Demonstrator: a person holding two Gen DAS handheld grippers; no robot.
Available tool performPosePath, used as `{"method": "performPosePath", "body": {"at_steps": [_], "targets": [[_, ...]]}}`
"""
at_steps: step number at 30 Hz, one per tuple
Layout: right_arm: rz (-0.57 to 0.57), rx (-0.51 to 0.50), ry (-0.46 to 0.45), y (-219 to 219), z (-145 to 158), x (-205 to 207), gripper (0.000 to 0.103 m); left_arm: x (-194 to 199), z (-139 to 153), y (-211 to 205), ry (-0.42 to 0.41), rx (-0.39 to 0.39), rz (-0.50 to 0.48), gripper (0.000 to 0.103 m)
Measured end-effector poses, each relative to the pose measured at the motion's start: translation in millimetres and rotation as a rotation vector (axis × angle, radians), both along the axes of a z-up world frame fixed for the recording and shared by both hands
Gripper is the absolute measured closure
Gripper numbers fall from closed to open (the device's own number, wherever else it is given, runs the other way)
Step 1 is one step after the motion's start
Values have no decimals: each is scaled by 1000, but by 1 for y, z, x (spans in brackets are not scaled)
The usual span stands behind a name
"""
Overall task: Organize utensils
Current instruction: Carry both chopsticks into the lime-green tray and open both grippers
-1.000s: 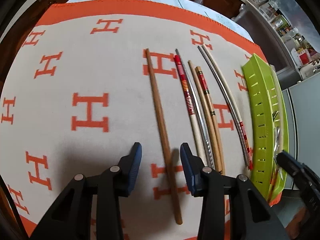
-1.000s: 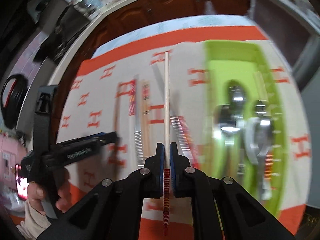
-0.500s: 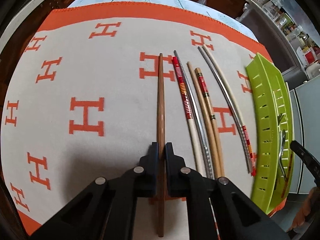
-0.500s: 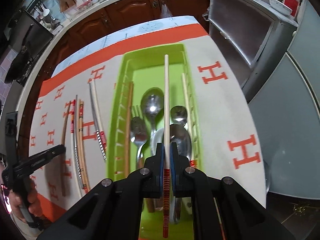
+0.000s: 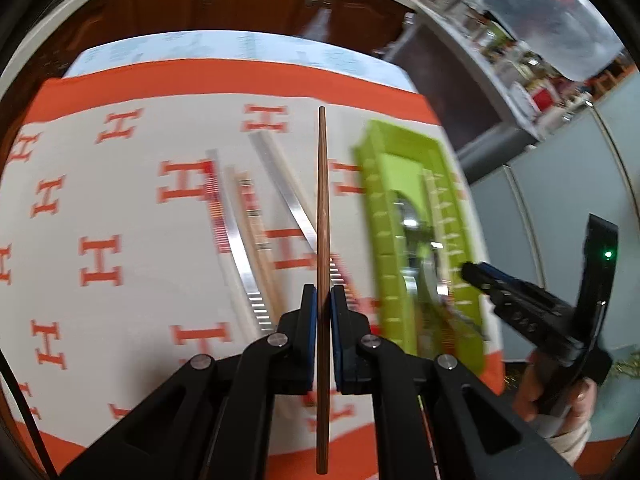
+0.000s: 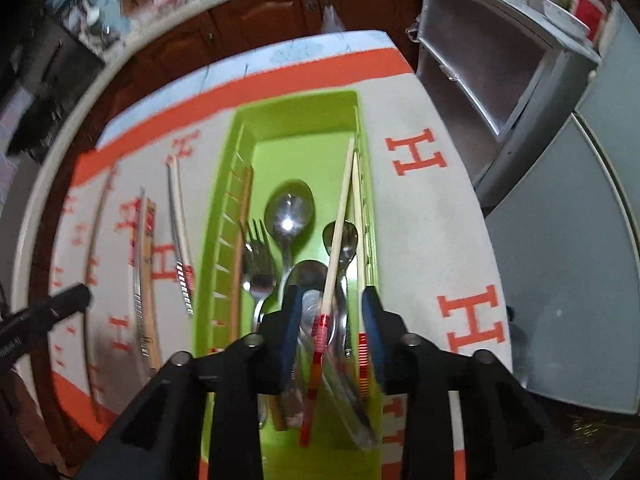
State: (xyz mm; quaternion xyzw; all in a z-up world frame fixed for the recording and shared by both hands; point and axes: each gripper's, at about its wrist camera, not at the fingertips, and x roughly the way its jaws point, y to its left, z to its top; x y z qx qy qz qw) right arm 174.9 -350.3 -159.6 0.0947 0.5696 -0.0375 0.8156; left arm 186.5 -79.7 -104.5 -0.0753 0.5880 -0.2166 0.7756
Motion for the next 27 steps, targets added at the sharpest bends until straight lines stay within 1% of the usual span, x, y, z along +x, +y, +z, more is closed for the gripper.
{"method": "performPosePath", "body": {"at_steps": [2, 5, 9, 12, 14, 17, 19, 21, 23, 25, 27], "targets": [[-13, 2, -22, -1, 7, -6, 70, 0, 4, -13, 5, -12, -26, 99], [-30, 22, -54, -5, 17, -20, 70, 0, 7, -43, 22, -38, -77, 99], [-66, 66, -85, -11, 27, -39, 70, 2, 1, -75, 35, -45, -109, 99], [-83, 86, -98, -15, 30, -51, 70, 6, -11, -91, 58, -24, -99, 99], [-84, 84, -102, -15, 32, -58, 70, 10, -21, -96, 81, -23, -88, 99], [-87, 80, -108, -18, 35, -67, 70, 10, -27, -100, 76, 2, -78, 98], [-88, 84, -114, -21, 35, -70, 70, 5, -27, -98, 53, 37, -73, 88], [-88, 89, -120, -22, 36, -72, 70, 1, -25, -96, 28, 52, -76, 59], [-85, 90, -123, -21, 38, -75, 70, -7, -19, -91, -4, 58, -75, 47], [-78, 90, -124, -17, 39, -76, 70, -12, -14, -83, -27, 65, -72, 47], [-67, 82, -126, -14, 39, -76, 70, -16, -10, -72, -30, 60, -70, 47]]}}
